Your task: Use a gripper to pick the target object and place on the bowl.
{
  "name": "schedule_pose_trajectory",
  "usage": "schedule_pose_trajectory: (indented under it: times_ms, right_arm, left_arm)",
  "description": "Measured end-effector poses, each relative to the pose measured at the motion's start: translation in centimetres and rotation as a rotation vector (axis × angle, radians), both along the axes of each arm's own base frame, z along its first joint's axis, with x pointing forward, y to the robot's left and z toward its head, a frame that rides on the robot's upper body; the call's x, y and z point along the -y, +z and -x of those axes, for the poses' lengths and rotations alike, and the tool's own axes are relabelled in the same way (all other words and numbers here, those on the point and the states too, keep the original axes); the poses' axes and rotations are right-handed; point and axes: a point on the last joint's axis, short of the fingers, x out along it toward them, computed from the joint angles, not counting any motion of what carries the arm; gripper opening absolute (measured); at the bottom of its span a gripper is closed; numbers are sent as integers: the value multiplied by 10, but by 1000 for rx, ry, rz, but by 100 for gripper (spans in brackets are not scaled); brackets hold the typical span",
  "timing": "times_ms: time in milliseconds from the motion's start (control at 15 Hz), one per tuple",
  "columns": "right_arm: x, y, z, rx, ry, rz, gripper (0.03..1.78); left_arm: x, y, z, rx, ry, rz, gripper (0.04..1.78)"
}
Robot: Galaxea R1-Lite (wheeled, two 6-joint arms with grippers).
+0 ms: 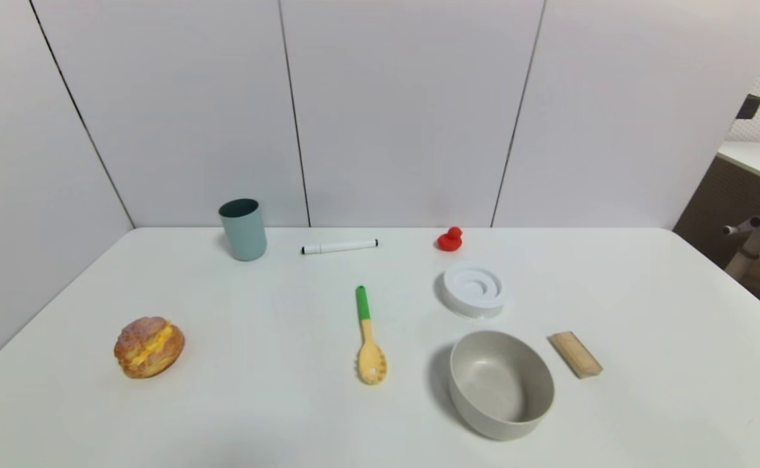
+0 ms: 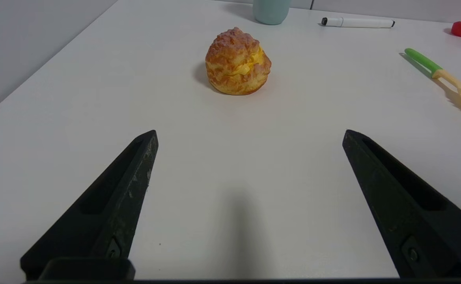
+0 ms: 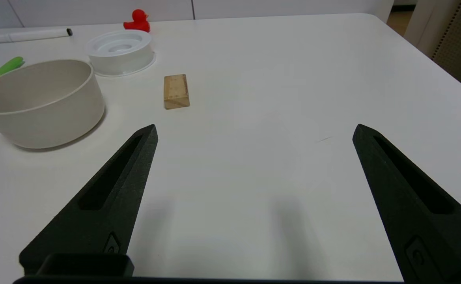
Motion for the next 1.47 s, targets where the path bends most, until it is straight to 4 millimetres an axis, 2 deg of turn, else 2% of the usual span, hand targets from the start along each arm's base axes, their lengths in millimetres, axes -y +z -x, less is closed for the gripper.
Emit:
schedule_pose_trajectory:
  times_ms: [1467]
  right_arm:
    - [0,0,0,0,-1,0,171]
  left_arm:
    - [0,0,0,0,0,-1,169]
